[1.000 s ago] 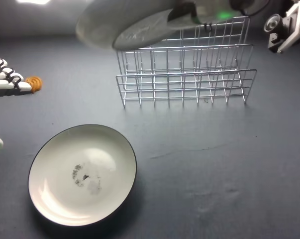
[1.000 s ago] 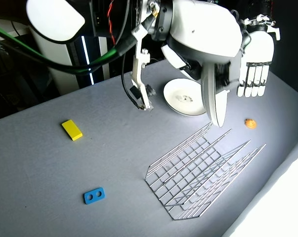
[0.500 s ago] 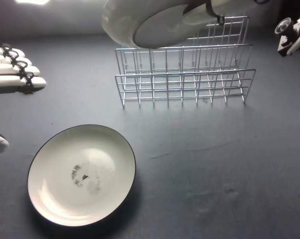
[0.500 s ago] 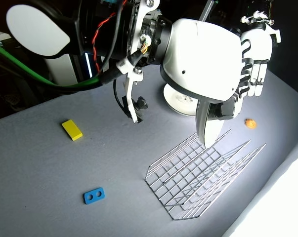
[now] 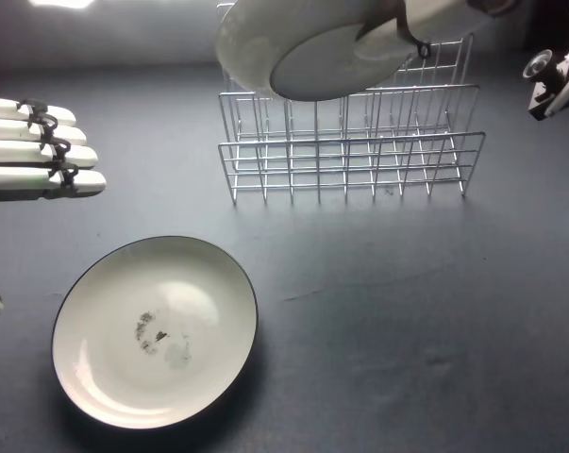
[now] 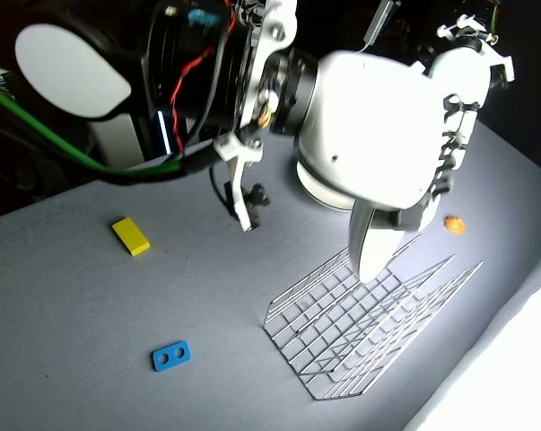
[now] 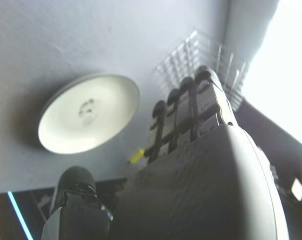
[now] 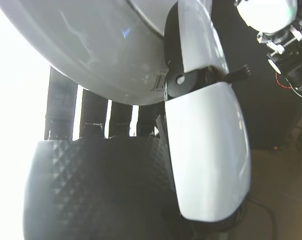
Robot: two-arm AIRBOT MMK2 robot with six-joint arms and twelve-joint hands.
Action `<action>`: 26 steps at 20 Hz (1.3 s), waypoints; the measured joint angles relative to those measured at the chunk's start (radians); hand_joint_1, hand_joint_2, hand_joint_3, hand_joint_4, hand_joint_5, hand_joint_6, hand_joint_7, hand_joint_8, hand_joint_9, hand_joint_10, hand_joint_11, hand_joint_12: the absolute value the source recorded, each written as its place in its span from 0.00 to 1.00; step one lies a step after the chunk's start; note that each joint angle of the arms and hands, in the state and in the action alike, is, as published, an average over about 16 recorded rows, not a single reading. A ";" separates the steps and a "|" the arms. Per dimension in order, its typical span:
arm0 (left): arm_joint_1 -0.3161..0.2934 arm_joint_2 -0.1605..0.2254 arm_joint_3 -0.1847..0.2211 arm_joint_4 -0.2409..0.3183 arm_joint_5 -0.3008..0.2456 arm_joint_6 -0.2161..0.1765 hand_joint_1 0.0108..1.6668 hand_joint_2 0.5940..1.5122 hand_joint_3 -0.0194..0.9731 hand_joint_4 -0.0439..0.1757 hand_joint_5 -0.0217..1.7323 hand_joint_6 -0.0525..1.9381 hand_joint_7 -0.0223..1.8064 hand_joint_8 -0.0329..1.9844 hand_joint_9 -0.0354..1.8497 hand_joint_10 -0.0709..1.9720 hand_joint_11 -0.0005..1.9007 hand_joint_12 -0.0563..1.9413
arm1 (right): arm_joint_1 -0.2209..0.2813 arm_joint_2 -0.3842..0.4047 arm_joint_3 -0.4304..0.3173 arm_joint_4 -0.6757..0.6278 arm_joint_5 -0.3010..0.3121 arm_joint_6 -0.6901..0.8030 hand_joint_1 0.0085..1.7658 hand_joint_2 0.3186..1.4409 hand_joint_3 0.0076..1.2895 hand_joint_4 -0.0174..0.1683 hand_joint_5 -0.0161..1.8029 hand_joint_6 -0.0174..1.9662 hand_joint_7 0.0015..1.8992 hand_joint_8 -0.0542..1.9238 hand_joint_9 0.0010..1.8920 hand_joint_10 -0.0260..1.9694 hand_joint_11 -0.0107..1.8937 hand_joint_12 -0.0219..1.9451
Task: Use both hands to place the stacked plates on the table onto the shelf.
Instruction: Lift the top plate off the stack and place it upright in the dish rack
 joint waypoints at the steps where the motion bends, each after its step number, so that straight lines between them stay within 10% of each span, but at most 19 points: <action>1: 0.007 -0.002 0.005 0.005 -0.025 0.013 0.00 0.56 0.04 0.21 0.03 0.03 0.02 0.02 0.03 0.04 0.01 0.03 | -0.001 -0.003 0.006 0.000 -0.001 0.009 0.72 0.62 0.00 0.05 0.50 0.51 0.54 0.53 0.61 0.37 0.51 0.64; 14: 0.098 -0.020 0.001 0.152 -0.263 0.066 0.00 0.56 0.04 0.21 0.03 0.03 0.02 0.02 0.03 0.04 0.01 0.03 | 0.013 -0.056 0.105 -0.001 -0.053 0.145 0.74 0.63 0.00 0.05 0.48 0.53 0.52 0.56 0.56 0.51 0.50 0.65; 26: 0.135 -0.032 -0.078 0.261 -0.125 0.057 0.00 0.57 0.04 0.21 0.03 0.03 0.02 0.02 0.03 0.04 0.01 0.03 | 0.000 -0.125 0.208 0.002 -0.102 0.303 0.76 0.65 0.00 0.05 0.48 0.48 0.50 0.57 0.53 0.58 0.49 0.67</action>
